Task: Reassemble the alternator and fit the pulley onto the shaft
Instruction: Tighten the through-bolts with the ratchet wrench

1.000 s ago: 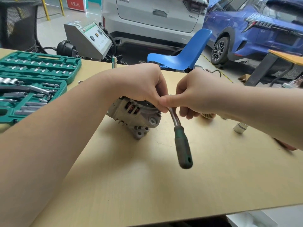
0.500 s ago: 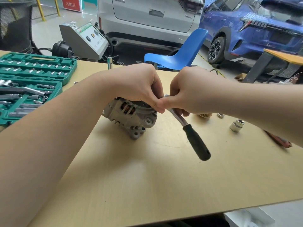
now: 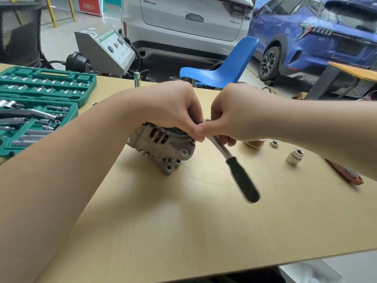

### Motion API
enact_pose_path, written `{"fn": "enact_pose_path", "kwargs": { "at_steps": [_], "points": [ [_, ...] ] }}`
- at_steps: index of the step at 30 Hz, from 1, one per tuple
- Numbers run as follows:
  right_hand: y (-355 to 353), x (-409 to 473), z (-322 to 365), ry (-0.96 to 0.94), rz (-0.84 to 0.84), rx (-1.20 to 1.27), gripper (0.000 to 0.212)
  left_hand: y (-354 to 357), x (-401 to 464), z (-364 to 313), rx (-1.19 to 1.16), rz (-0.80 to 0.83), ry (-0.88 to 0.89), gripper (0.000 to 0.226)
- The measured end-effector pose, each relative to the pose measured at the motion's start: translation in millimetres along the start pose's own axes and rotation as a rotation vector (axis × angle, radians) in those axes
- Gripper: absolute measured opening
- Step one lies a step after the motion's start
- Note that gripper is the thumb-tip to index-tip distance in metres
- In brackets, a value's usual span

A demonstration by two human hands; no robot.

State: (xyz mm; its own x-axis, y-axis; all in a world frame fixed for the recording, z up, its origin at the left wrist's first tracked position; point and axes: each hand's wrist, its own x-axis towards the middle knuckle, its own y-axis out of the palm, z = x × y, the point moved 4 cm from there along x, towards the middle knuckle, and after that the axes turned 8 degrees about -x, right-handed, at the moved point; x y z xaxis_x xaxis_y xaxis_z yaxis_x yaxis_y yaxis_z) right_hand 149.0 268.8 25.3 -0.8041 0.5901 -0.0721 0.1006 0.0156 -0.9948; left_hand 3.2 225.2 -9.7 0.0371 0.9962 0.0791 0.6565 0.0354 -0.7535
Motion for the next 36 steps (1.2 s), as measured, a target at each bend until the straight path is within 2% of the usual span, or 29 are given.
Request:
{"fn": "enact_pose_path", "kwargs": {
  "at_steps": [2, 4, 6, 7, 11, 14, 16, 18, 20, 22, 25, 27, 29, 31, 34, 36],
  "points": [
    [-3, 0, 0, -0.12, -0.065, -0.155, 0.038, -1, 0, 0, -0.002, 0.003, -0.001, 0.01],
    [-4, -4, 2, -0.319, -0.141, -0.371, 0.025, -1, 0, 1, 0.0, 0.01, -0.017, 0.009],
    [-2, -7, 1, -0.434, -0.169, -0.453, 0.02, -1, 0, 2, 0.003, 0.014, -0.015, 0.008],
    [-2, -7, 0, -0.406, -0.168, -0.402, 0.024, -1, 0, 1, 0.004, 0.011, -0.007, 0.008],
    [2, 1, -7, -0.028, -0.018, 0.047, 0.048, -1, 0, 1, -0.011, -0.007, -0.006, 0.012],
    [5, 2, -6, 0.027, 0.021, 0.11, 0.049, -2, 1, 2, 0.004, 0.005, -0.007, 0.012],
    [2, 0, -6, -0.087, -0.074, -0.054, 0.043, -3, 0, 2, 0.004, 0.007, -0.008, 0.009],
    [2, -4, -2, -0.335, -0.167, -0.353, 0.033, -2, 0, 3, 0.004, 0.009, -0.011, 0.01],
    [2, -3, -1, -0.512, -0.179, -0.5, 0.024, -1, 1, 4, 0.002, 0.01, -0.019, 0.008],
    [-2, 1, -6, -0.415, -0.144, -0.377, 0.026, -1, 1, 4, -0.005, -0.001, -0.03, 0.009],
    [1, 5, -11, -0.098, -0.008, -0.019, 0.043, -2, 1, 4, -0.015, -0.007, -0.047, 0.018],
    [9, 5, -11, 0.049, 0.068, 0.2, 0.052, -2, 2, 5, -0.007, -0.008, -0.051, 0.016],
    [10, 3, -8, 0.085, 0.043, 0.22, 0.052, -2, 2, 4, 0.002, -0.011, -0.042, 0.014],
    [6, 1, -7, -0.028, -0.076, 0.005, 0.045, -3, 1, 4, 0.001, -0.011, -0.026, 0.012],
    [3, -8, 1, -0.41, -0.234, -0.391, 0.034, -3, 0, 4, 0.0, -0.001, -0.033, 0.009],
    [2, -8, 0, -0.516, -0.217, -0.402, 0.032, -3, 0, 4, 0.004, -0.002, -0.043, 0.011]
  ]
}}
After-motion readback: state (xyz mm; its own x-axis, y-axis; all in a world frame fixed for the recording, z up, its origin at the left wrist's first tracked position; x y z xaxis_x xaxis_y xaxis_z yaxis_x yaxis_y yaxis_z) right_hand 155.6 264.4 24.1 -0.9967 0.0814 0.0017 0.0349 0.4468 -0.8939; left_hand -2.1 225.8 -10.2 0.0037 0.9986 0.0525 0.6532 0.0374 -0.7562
